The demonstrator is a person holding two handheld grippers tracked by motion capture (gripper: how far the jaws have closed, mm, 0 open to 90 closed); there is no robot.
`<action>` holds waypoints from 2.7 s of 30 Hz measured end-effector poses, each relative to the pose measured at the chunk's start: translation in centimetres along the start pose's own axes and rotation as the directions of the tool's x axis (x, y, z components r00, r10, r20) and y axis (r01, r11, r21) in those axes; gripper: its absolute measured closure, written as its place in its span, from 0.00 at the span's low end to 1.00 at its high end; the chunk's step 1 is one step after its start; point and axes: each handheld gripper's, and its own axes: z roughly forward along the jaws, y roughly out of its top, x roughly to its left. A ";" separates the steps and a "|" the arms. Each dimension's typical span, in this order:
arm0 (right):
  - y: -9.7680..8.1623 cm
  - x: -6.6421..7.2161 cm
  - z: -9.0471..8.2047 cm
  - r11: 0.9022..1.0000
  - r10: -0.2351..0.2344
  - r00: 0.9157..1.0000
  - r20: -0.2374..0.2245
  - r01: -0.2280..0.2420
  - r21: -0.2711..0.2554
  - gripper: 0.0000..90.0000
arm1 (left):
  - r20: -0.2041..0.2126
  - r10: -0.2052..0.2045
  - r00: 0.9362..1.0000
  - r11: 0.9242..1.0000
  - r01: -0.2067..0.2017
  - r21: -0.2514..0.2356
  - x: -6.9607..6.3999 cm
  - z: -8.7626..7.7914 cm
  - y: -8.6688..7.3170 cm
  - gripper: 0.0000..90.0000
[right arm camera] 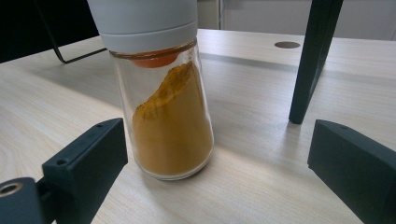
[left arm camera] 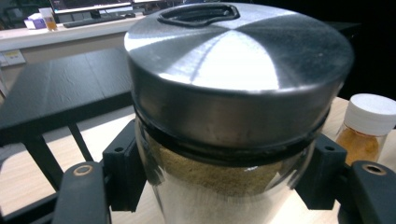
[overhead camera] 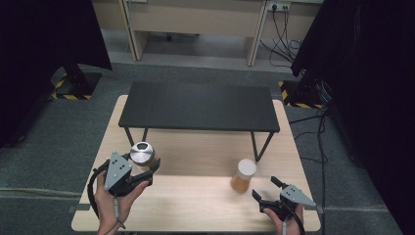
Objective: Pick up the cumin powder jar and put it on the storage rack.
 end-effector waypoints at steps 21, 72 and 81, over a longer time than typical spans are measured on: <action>0.0 0.1 0.0 1.000 0.003 1.000 -0.004 -0.003 0.002 0.06 | -0.016 0.016 1.000 1.000 -0.016 -0.002 0.7 1.0 4.4 0.34; 0.1 0.0 0.1 1.000 0.003 1.000 -0.010 -0.003 0.004 0.06 | -0.185 -0.005 0.983 0.986 0.035 0.162 4.5 9.8 11.6 0.34; 0.1 0.1 0.1 1.000 -0.007 1.000 -0.012 0.007 0.004 0.06 | -0.205 -0.026 0.978 0.982 0.063 0.177 5.3 11.1 11.4 0.34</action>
